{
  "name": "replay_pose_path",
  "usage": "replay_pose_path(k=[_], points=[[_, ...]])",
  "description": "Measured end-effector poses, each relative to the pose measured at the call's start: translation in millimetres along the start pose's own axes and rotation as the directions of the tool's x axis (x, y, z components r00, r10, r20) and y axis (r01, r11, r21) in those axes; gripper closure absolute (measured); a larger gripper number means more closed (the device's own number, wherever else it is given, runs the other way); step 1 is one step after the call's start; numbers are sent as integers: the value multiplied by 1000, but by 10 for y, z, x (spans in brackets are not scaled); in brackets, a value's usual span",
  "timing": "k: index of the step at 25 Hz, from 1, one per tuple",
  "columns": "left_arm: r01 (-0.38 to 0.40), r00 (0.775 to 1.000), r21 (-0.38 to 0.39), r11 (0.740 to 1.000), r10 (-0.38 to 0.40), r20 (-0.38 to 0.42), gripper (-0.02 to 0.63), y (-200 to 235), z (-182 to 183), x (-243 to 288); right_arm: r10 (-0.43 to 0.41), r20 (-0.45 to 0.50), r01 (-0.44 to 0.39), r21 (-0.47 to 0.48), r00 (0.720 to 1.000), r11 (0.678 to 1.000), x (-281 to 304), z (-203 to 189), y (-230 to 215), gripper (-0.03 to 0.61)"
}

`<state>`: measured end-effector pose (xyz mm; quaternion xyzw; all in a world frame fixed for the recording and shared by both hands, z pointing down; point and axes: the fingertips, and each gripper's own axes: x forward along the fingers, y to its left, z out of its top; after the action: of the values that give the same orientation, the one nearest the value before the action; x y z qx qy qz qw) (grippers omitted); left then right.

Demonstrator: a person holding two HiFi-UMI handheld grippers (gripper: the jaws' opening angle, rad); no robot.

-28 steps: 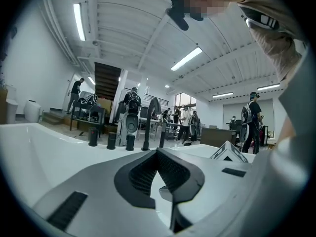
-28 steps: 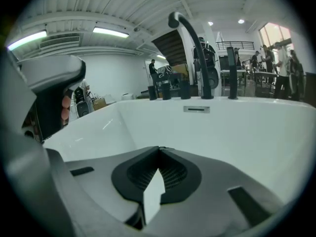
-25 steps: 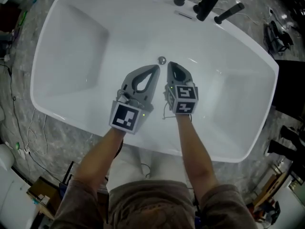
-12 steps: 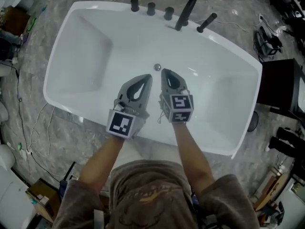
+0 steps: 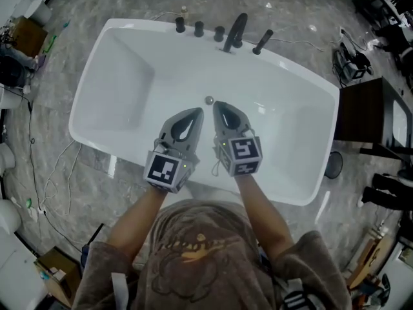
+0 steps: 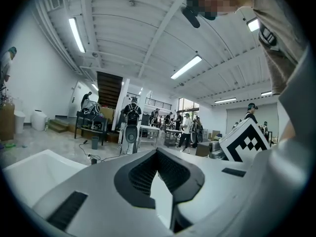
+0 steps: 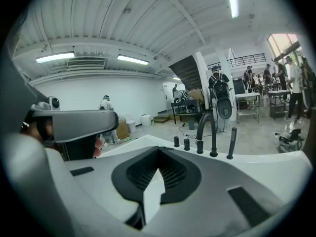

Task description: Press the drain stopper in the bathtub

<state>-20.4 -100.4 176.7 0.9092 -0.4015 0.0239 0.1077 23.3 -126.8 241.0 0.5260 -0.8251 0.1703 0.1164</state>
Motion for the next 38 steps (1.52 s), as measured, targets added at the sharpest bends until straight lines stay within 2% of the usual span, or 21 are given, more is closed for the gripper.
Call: replay_pose_path(k=[7,9,15,22,29,34,38], points=[[17,1000,-19,1000,-17,-9,612,-252,330,-144,86,21,-86,-34,996,996,-442,360,187,575],[27,999,-12,1000,-27,-17,612,-308,390,-174,104,35,-103,-24,994,994,-554,444,238,575],[71,997,27,997,-71,-17,612,-484,474,-283,205,65,-199,-89,977,976,-890,623,420,574],[103,995,38,994,-102,-12,612,-720,548,-453,315,103,-301,-136,943,944,-1267,731,559,574],[149,989,66,987,-148,-19,612,-924,575,-583,461,150,-435,-179,875,883,-1591,852,757,574],[172,985,90,981,-172,0,612,-1053,595,-694,515,172,-484,-191,840,854,-1767,878,873,574],[168,986,95,981,-169,-1,612,-1058,580,-747,532,188,-499,-197,825,844,-1819,824,881,574]])
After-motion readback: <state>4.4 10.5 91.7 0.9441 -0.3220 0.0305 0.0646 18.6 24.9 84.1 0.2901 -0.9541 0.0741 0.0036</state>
